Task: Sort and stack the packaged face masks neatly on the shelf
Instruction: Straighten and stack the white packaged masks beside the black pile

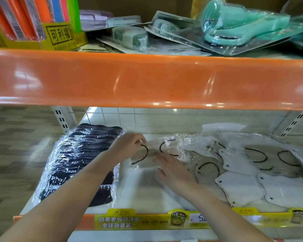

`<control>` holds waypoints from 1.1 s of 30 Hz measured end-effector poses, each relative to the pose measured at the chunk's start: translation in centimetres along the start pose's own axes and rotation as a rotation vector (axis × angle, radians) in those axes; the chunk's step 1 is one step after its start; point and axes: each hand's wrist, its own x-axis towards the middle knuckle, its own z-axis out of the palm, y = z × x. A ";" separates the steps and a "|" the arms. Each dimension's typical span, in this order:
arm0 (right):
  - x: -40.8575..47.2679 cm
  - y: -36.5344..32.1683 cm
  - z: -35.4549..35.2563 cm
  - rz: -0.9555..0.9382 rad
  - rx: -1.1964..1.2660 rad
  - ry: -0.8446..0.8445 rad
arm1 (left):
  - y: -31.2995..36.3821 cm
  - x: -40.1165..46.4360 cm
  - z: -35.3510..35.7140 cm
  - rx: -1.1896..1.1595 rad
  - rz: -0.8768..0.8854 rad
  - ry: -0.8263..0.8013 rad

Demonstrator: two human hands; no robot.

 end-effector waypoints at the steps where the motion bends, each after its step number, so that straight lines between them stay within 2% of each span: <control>1: 0.3 -0.2 0.5 0.012 -0.014 -0.039 | 0.1 0.4 0.0 0.044 0.003 0.035; 5: 1.6 -0.4 2.4 0.046 -0.003 -0.082 | 0.8 0.9 1.2 0.211 0.030 0.102; 8: 2.7 -0.4 2.9 0.049 -0.053 -0.082 | 1.4 0.0 3.2 0.216 0.012 0.120; 12: 4.3 -0.4 2.7 0.033 -0.049 -0.083 | 1.8 -1.6 5.5 0.235 -0.145 0.007; 16: 5.6 0.1 2.9 0.035 -0.042 -0.068 | 1.5 -2.0 7.0 0.275 -0.140 -0.029; 22: 5.6 1.1 2.7 0.116 -0.115 0.009 | 1.1 -1.0 7.9 0.385 -0.236 -0.053; 29: 6.7 1.9 1.2 0.112 0.043 -0.114 | 1.6 -0.6 7.6 0.423 -0.284 -0.060; 33: 5.3 2.5 -0.2 0.138 0.165 -0.063 | 1.8 -0.8 7.1 0.413 -0.271 -0.019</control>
